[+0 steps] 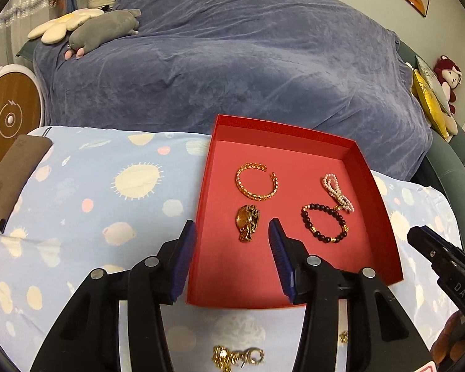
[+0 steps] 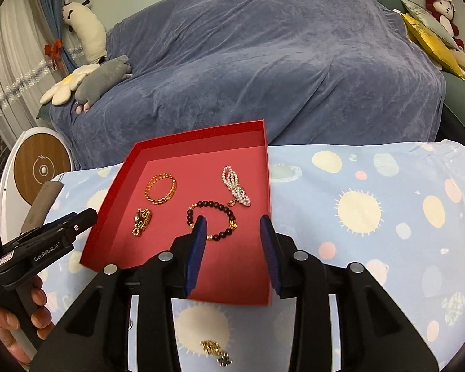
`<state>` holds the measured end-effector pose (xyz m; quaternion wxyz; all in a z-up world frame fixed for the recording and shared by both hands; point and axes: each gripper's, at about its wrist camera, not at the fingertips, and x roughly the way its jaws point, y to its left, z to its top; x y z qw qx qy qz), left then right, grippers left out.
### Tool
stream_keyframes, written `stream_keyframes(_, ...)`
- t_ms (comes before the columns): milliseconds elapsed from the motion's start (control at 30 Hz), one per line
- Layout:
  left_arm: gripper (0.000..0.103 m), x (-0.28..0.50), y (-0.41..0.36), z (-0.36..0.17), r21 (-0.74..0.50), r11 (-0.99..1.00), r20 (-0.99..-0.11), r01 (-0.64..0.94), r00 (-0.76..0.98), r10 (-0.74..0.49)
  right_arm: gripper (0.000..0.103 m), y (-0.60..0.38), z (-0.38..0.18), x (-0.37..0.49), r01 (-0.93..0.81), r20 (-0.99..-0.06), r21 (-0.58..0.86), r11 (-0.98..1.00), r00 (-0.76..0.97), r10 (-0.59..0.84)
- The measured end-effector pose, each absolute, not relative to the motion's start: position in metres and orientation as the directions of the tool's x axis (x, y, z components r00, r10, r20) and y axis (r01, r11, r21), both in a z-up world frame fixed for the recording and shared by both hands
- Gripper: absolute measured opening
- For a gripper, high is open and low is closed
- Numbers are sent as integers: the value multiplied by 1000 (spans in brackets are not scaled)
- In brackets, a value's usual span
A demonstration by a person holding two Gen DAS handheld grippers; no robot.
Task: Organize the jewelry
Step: 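Lower the watch and bead bracelet into the red box and open both tools, then grasp the gold chain with rings with the left tool while the right tool grasps the clover-pendant chain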
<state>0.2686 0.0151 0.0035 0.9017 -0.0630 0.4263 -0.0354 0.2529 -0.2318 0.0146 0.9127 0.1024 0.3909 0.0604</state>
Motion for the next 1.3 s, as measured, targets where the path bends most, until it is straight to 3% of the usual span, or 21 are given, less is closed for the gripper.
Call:
stream_keyframes(133, 52, 234, 22, 12, -130, 992, -755, 4, 647, -101, 37, -236, 19, 215, -27, -694, 245, 969, 693, 195)
stream_keyframes(500, 52, 157, 34, -20, -129, 992, -796, 14, 595, -112, 38, -235, -6, 145, -13, -744, 279, 960, 629, 225)
stream_keyframes(767, 52, 146, 18, -44, -77, 993, -817, 86, 565, -113, 38, -219, -23, 145, -71, -776, 224, 972, 591, 222)
stream_keyframes(1300, 52, 148, 20, -53, -131, 987, -842, 96, 515, -161, 37, -192, -65, 185, -119, -819, 169, 978, 535, 207)
